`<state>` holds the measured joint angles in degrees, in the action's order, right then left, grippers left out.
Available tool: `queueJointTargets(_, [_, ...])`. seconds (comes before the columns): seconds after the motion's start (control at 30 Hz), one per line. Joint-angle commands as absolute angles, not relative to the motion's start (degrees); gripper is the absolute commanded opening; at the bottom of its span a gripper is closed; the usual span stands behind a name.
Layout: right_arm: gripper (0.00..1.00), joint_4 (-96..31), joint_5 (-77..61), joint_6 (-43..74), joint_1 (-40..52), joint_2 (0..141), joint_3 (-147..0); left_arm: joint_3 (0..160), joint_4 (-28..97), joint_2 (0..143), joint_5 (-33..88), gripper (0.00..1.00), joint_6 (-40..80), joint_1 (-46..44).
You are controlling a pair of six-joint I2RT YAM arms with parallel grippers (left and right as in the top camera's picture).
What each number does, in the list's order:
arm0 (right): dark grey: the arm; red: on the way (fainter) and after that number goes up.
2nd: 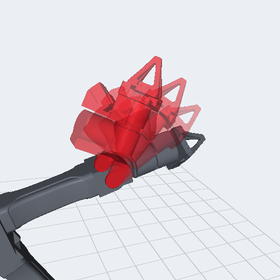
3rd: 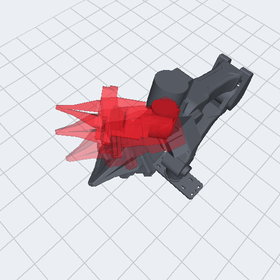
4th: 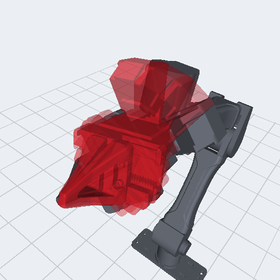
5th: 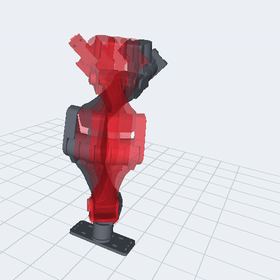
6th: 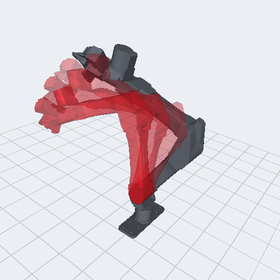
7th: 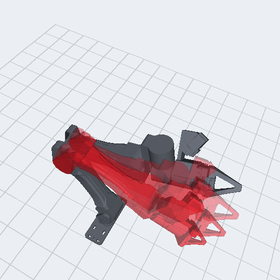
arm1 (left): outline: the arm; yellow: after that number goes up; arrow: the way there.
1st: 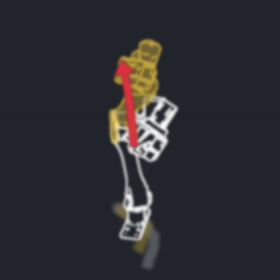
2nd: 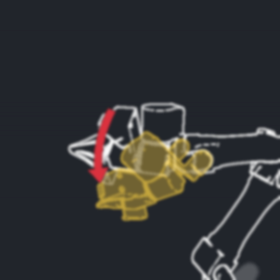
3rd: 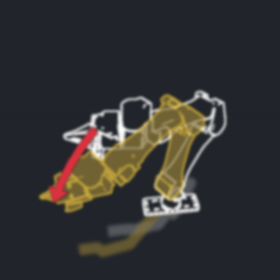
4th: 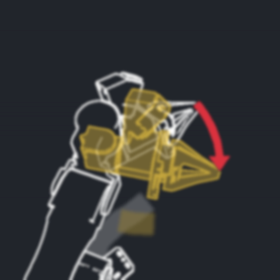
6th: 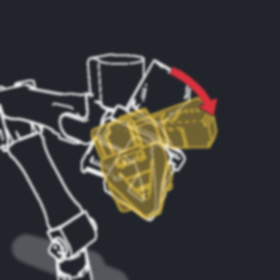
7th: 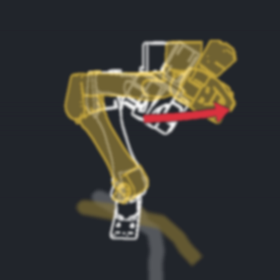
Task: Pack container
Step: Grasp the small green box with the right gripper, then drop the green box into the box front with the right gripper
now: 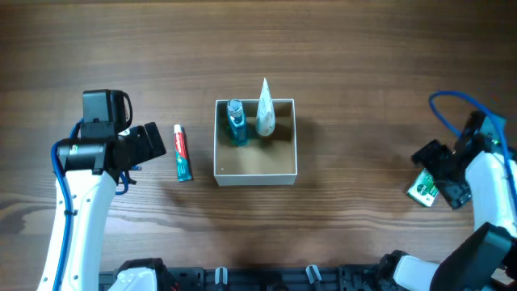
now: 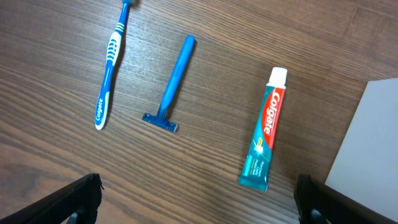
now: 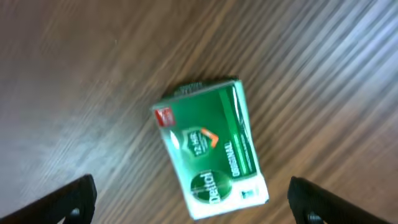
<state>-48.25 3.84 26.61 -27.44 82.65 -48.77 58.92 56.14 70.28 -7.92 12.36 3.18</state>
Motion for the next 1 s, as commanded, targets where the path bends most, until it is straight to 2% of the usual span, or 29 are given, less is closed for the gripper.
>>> queueJointTargets(0.0, [1.00,-41.3,3.3,22.6,-27.7,82.6,-43.3,60.0,56.0,70.5,-9.1,1.00,12.9,3.7])
queueJointTargets(0.13, [1.00,-32.7,3.3,20.2,-27.7,85.1,-39.4,60.0,56.1,70.5,-9.1,1.00,12.9,3.7])
queueJointTargets(0.23, [0.98,-31.7,3.3,19.3,-27.7,87.7,-39.2,60.0,56.2,70.5,-9.1,1.00,12.9,3.7])
queueJointTargets(0.27, [0.94,-31.7,3.3,19.3,-27.7,88.4,-39.2,60.0,56.2,70.5,-9.1,1.00,12.9,3.7])
queueJointTargets(0.33, [0.77,-32.0,3.3,19.0,-27.7,90.0,-39.2,60.0,56.4,70.5,-9.1,1.00,12.9,3.7])
queueJointTargets(0.37, [0.73,-32.1,3.3,19.0,-27.7,90.4,-39.2,60.0,56.4,70.5,-9.1,1.00,12.8,3.7])
queueJointTargets(0.47, [0.50,-32.4,3.3,19.1,-27.7,90.7,-39.2,60.0,56.4,70.5,-9.1,1.00,12.8,3.7])
queueJointTargets(0.5, [0.49,-32.4,2.9,19.0,-27.7,90.6,-39.3,60.0,56.4,70.5,-9.1,1.00,12.9,3.7])
queueJointTargets(0.57, [0.40,-34.2,1.5,18.9,-27.7,90.0,-40.3,60.0,56.4,70.5,-9.1,1.00,12.9,3.7])
queueJointTargets(0.6, [0.29,-35.6,-1.3,17.0,-27.7,89.2,-41.9,60.0,56.4,70.5,-9.1,1.00,12.9,3.7])
queueJointTargets(0.67, [0.27,-41.0,-6.8,14.7,-26.1,85.7,-49.3,60.0,56.4,70.5,-9.1,1.00,12.9,3.7])
queueJointTargets(0.73, [0.18,-46.1,-11.7,8.2,-21.4,81.6,-57.6,60.0,56.4,70.5,-9.1,1.00,12.9,3.7])
queueJointTargets(0.77, [0.13,-49.6,-12.6,3.6,-16.1,79.0,-63.1,60.0,56.4,70.5,-9.1,1.00,12.9,3.7])
queueJointTargets(0.87, [0.10,-52.8,-12.6,-5.8,-1.0,74.7,-70.0,60.0,56.4,70.5,-9.1,1.00,12.9,3.7])
queueJointTargets(0.9, [0.07,-52.6,-11.9,-9.8,7.0,73.2,-70.1,60.0,56.4,70.5,-9.1,1.00,12.9,3.7])
queueJointTargets(0.97, [0.04,-52.8,-8.6,-12.2,18.4,73.3,-70.0,60.0,56.4,70.5,-9.1,1.00,12.9,3.7])
